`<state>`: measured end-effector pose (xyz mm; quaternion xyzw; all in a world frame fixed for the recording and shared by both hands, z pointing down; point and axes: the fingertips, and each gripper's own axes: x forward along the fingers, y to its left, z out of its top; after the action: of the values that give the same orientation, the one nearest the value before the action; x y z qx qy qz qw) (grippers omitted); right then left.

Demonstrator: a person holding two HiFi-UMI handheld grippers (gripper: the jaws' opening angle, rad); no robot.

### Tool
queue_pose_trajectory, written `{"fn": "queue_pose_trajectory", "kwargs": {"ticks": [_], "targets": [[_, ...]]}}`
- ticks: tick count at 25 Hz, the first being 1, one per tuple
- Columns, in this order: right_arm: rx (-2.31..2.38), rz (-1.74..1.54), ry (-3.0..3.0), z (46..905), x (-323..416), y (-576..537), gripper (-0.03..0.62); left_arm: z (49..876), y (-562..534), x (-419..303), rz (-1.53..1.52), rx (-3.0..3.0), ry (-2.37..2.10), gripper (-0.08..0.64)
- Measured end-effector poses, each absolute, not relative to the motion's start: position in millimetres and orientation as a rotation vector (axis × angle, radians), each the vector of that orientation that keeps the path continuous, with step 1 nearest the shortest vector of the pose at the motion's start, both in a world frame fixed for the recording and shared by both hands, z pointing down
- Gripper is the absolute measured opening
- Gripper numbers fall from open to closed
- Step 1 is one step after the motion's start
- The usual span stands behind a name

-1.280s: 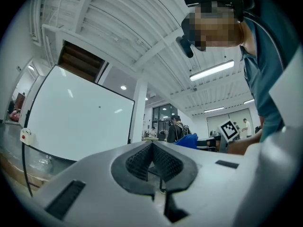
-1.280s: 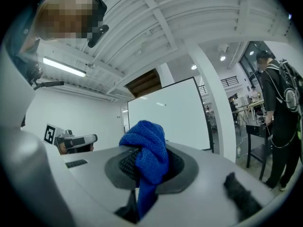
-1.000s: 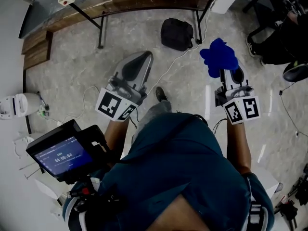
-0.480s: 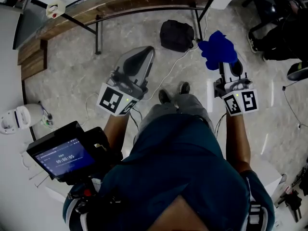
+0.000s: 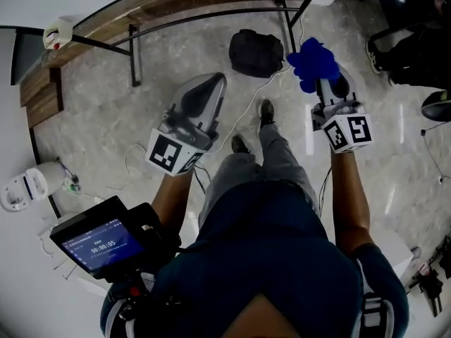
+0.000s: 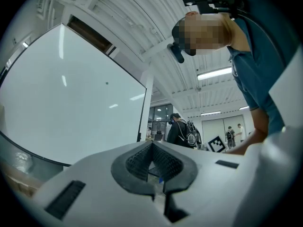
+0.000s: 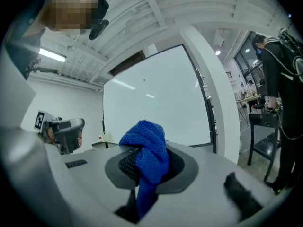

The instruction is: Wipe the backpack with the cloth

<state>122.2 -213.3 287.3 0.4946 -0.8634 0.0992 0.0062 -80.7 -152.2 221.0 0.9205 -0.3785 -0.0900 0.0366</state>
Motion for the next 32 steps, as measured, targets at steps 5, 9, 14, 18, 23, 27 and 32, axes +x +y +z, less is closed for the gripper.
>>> {"fn": "queue_pose_trajectory", "kwargs": {"ticks": [5,9,14,18,23,27,32], "targets": [[1.508,0.336,-2.573,388.3,123.6,-280.1,0.052,274.1,-198.8,-72.0,-0.245,2.817,-1.131,0.002],[1.509,0.375,-2.552,456.6,113.2,-319.2,0.052,328.7,-228.4,-74.4,-0.228,2.807,-1.116,0.002],[1.528,0.440,-2.522,548.8,98.8,-349.3,0.052,415.2,-259.9,-85.9,-0.213,2.731,-1.141,0.002],[1.542,0.487,-2.449,625.9,98.2,-365.3,0.052,478.4,-280.4,-87.4,-0.263,2.653,-1.133,0.002],[1.534,0.511,-2.358,720.5,101.8,-379.3,0.052,576.0,-299.3,-78.6,-0.160,2.598,-1.105,0.002],[1.546,0.492,-2.275,771.7,101.4,-387.1,0.052,621.4,-306.8,-76.5,-0.098,2.571,-1.097,0.002],[1.574,0.438,-2.161,803.2,88.4,-399.9,0.052,630.4,-301.8,-85.3,-0.090,2.563,-1.103,0.002]]}}
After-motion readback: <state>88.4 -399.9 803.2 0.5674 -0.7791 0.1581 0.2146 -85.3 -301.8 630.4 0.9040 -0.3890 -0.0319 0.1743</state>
